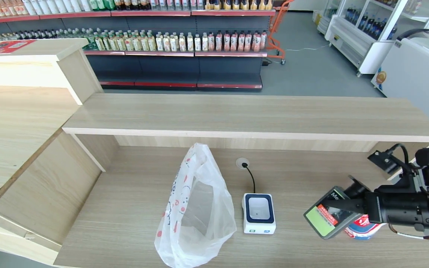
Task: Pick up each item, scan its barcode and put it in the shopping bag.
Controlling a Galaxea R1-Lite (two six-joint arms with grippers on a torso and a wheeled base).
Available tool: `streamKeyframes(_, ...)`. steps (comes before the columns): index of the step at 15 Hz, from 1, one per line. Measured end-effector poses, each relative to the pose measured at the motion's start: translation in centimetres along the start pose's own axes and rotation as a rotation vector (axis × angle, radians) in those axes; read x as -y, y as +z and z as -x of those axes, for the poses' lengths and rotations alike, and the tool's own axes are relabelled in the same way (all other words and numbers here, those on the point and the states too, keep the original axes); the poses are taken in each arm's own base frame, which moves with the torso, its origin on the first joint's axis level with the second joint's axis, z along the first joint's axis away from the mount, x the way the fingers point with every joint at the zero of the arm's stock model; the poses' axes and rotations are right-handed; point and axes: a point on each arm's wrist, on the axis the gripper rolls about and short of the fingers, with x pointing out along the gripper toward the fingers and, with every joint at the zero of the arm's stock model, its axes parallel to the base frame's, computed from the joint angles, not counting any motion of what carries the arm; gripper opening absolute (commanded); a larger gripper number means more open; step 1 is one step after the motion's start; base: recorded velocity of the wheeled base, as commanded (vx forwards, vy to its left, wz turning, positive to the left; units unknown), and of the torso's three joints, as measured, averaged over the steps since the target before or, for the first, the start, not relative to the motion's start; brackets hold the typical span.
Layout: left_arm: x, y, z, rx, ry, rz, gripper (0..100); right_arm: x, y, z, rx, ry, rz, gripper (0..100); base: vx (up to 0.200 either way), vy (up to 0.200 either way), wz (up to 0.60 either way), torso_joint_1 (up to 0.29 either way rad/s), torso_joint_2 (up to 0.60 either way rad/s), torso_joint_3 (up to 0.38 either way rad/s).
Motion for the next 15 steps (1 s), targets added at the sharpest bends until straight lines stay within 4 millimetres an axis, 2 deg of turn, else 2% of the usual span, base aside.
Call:
streamKeyframes(3,0.0,0.0,0.0,0.0,0.0,0.0,100,1.1,0.1,-3.1,-0.033,0.029,0.1,0,0.0,0.0,0.0,0.0,0.0,0.0)
streamKeyframes(8,0.0,0.0,0.0,0.0,0.0,0.0,100,2.5,-0.2,-8.5,-0.048,0.083,0.163,0,0.0,0.0,0.0,0.0,0.0,0.0)
streamKeyframes(15,0.0,0.0,0.0,0.0,-0.001,0.0,100,3.9,-0.2,-13.0,-0.046,0.117,0.197,0,0.0,0.0,0.0,0.0,0.0,0.0)
